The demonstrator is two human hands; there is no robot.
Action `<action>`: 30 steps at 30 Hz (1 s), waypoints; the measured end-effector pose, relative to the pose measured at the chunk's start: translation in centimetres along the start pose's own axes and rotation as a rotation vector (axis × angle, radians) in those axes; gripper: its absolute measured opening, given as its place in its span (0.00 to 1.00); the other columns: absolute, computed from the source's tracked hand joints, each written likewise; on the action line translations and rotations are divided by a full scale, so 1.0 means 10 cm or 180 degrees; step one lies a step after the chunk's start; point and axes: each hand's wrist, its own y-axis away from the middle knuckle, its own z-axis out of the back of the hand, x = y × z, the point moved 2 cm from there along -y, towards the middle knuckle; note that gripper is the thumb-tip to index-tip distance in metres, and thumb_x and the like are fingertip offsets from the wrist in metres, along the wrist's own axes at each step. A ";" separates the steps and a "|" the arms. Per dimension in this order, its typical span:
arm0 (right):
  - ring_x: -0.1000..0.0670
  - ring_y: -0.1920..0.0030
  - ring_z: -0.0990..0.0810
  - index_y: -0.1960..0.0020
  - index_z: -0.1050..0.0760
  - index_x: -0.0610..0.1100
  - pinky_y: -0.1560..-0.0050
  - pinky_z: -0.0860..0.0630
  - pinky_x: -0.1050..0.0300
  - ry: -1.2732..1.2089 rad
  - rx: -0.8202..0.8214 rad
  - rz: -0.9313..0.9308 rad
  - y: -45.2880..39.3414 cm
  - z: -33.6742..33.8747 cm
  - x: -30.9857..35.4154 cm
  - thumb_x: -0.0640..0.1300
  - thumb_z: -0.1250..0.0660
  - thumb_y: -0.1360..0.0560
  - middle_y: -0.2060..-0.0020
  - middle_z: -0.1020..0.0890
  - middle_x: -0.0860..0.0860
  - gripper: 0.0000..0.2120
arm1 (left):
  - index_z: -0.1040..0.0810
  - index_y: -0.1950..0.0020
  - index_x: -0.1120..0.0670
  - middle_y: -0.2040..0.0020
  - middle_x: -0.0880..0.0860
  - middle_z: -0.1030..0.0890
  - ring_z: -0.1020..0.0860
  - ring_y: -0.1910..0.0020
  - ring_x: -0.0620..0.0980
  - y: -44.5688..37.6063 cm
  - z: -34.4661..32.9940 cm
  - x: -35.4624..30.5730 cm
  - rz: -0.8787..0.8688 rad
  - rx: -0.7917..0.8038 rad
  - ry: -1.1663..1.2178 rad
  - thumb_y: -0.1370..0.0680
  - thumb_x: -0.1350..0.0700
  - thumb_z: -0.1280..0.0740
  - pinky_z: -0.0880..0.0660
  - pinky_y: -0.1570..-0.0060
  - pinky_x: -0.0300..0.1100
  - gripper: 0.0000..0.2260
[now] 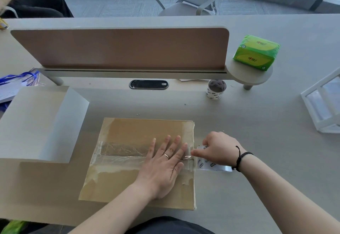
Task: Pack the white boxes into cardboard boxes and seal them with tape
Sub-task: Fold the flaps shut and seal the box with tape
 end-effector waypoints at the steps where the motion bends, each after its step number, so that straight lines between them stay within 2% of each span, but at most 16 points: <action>1: 0.48 0.71 0.37 0.71 0.43 0.45 0.71 0.40 0.56 -0.0005 0.0008 -0.0005 0.00 -0.01 -0.01 0.66 0.32 0.31 0.76 0.36 0.52 0.30 | 0.65 0.21 0.35 0.18 0.42 0.59 0.61 0.19 0.52 -0.01 -0.01 0.00 0.0034 -0.0027 -0.0047 0.16 0.39 0.65 0.65 0.25 0.58 0.24; 2: 0.48 0.71 0.36 0.71 0.43 0.45 0.71 0.40 0.56 -0.0020 0.0023 -0.0013 -0.01 -0.02 -0.01 0.65 0.32 0.31 0.76 0.36 0.52 0.30 | 0.65 0.21 0.35 0.18 0.41 0.60 0.62 0.19 0.52 -0.01 0.02 -0.02 0.0043 -0.0011 -0.0056 0.17 0.38 0.66 0.66 0.25 0.57 0.24; 5: 0.48 0.71 0.36 0.71 0.42 0.45 0.70 0.39 0.57 -0.0087 0.0049 -0.0035 -0.02 -0.04 -0.03 0.65 0.32 0.31 0.76 0.35 0.52 0.29 | 0.71 0.24 0.34 0.23 0.39 0.72 0.75 0.23 0.47 0.01 0.07 -0.06 0.0074 0.0199 0.0037 0.22 0.36 0.71 0.73 0.26 0.57 0.26; 7: 0.47 0.71 0.35 0.71 0.42 0.45 0.70 0.39 0.57 -0.0113 0.0049 -0.0056 -0.02 -0.06 -0.04 0.66 0.32 0.31 0.76 0.35 0.52 0.29 | 0.73 0.25 0.34 0.25 0.38 0.76 0.77 0.25 0.47 0.01 0.12 -0.10 0.0141 0.0312 -0.0040 0.24 0.35 0.71 0.75 0.27 0.58 0.27; 13: 0.47 0.71 0.36 0.71 0.43 0.46 0.70 0.39 0.56 -0.0170 0.0081 -0.0106 -0.02 -0.09 -0.07 0.66 0.32 0.31 0.76 0.35 0.52 0.29 | 0.69 0.26 0.28 0.24 0.38 0.74 0.76 0.24 0.48 -0.04 0.14 -0.20 0.0507 0.0255 0.0092 0.21 0.36 0.69 0.73 0.27 0.60 0.23; 17: 0.48 0.72 0.36 0.71 0.43 0.45 0.71 0.40 0.57 -0.0237 0.0033 -0.0121 -0.04 -0.13 -0.11 0.68 0.32 0.31 0.77 0.35 0.53 0.31 | 0.70 0.26 0.28 0.22 0.39 0.71 0.73 0.23 0.50 -0.10 0.13 -0.26 0.0403 0.0220 -0.0037 0.21 0.37 0.70 0.71 0.25 0.60 0.23; 23: 0.49 0.73 0.37 0.72 0.43 0.46 0.72 0.41 0.58 -0.0405 -0.0055 -0.0068 -0.07 -0.21 -0.20 0.68 0.31 0.32 0.77 0.36 0.53 0.32 | 0.72 0.28 0.27 0.23 0.38 0.73 0.76 0.24 0.54 -0.13 0.14 -0.22 0.0418 0.0365 -0.0233 0.24 0.33 0.70 0.72 0.29 0.68 0.24; 27: 0.50 0.71 0.40 0.72 0.43 0.46 0.70 0.42 0.55 -0.0843 0.0167 0.0140 -0.11 -0.27 -0.35 0.67 0.27 0.35 0.75 0.39 0.52 0.32 | 0.73 0.28 0.26 0.23 0.39 0.74 0.77 0.25 0.54 -0.13 0.16 -0.21 0.0452 0.0413 -0.0292 0.23 0.32 0.67 0.72 0.30 0.68 0.24; 30: 0.51 0.71 0.38 0.70 0.37 0.46 0.67 0.41 0.56 -0.1375 0.0331 0.0292 -0.12 -0.27 -0.50 0.65 0.25 0.36 0.73 0.37 0.51 0.28 | 0.73 0.29 0.26 0.23 0.41 0.75 0.77 0.25 0.55 -0.13 0.18 -0.22 0.0458 0.0418 -0.0340 0.21 0.32 0.65 0.72 0.30 0.69 0.23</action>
